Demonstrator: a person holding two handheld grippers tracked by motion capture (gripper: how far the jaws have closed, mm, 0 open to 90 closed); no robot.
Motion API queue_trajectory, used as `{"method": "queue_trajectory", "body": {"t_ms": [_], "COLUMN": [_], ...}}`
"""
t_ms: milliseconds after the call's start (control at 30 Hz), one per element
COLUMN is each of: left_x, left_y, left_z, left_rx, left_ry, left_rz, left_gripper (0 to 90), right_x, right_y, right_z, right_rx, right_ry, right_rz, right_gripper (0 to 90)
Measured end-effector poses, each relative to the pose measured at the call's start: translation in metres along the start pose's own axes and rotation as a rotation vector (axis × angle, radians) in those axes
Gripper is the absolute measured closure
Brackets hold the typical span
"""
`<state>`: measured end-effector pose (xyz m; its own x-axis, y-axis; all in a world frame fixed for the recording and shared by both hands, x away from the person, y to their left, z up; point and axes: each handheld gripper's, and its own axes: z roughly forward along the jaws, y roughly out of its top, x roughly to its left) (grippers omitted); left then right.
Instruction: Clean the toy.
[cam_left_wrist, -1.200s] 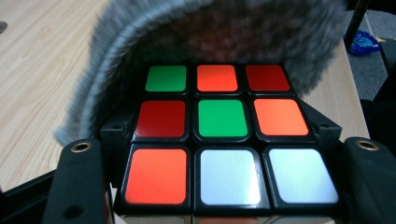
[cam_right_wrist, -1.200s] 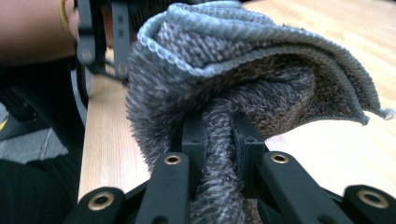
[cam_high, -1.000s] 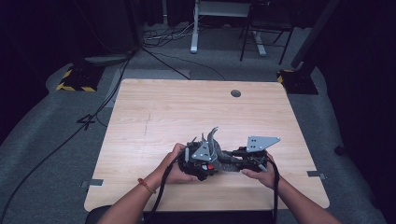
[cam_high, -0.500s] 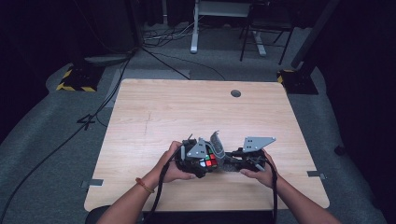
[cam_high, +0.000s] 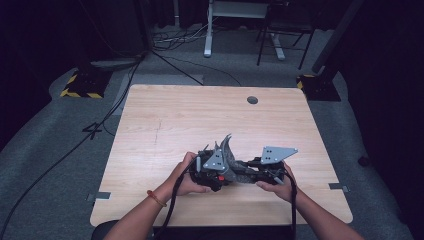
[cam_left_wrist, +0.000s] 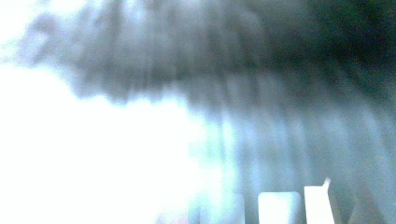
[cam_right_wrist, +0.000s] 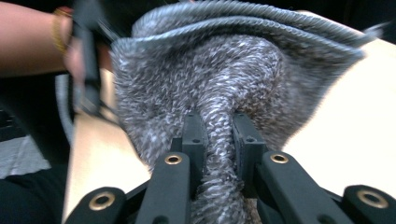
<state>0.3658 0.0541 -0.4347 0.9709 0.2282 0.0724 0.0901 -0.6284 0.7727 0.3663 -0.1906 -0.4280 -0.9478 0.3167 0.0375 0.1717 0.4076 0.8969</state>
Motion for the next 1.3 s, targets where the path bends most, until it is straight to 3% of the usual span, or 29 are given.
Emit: {"method": "queue_trajectory", "body": {"t_ms": [133, 333, 433, 567, 667, 800, 967, 1200, 1300], "left_x": [-0.002, -0.004, -0.005, -0.005, -0.005, -0.002, 0.000, 0.005, 0.004], "left_y": [0.004, 0.008, 0.009, 0.009, 0.007, 0.006, 0.003, -0.001, 0.000], "left_z": [-0.008, -0.017, -0.019, -0.020, -0.018, -0.019, -0.019, -0.017, -0.015], "left_rx": [-0.039, -0.086, -0.102, -0.119, -0.129, -0.139, -0.136, -0.103, -0.077], "left_ry": [0.014, 0.014, 0.015, 0.011, 0.006, -0.009, -0.006, 0.001, 0.012], "left_rz": [0.017, 0.038, 0.040, 0.042, 0.035, 0.017, 0.010, -0.018, -0.004], "left_gripper": [33.5, 33.5, 33.5, 33.5, 33.3, 33.2, 32.9, 32.3, 32.2], "right_x": [-0.015, -0.021, -0.020, -0.020, -0.020, -0.019, -0.021, -0.016, -0.014], "right_y": [-0.016, -0.026, -0.028, -0.029, -0.028, -0.028, -0.028, -0.019, -0.018], "right_z": [0.003, 0.016, 0.021, 0.023, 0.019, 0.017, 0.013, 0.006, 0.006], "right_rx": [0.074, 0.185, 0.205, 0.189, 0.102, 0.064, 0.034, 0.021, 0.039], "right_ry": [-0.032, 0.005, 0.035, 0.081, 0.170, 0.179, 0.169, 0.101, 0.075], "right_rz": [0.051, 0.072, 0.082, 0.108, 0.129, 0.126, 0.134, 0.081, 0.049], "right_gripper": [78.9, 78.8, 78.7, 78.6, 78.7, 78.7, 78.7, 78.8, 78.8]}}
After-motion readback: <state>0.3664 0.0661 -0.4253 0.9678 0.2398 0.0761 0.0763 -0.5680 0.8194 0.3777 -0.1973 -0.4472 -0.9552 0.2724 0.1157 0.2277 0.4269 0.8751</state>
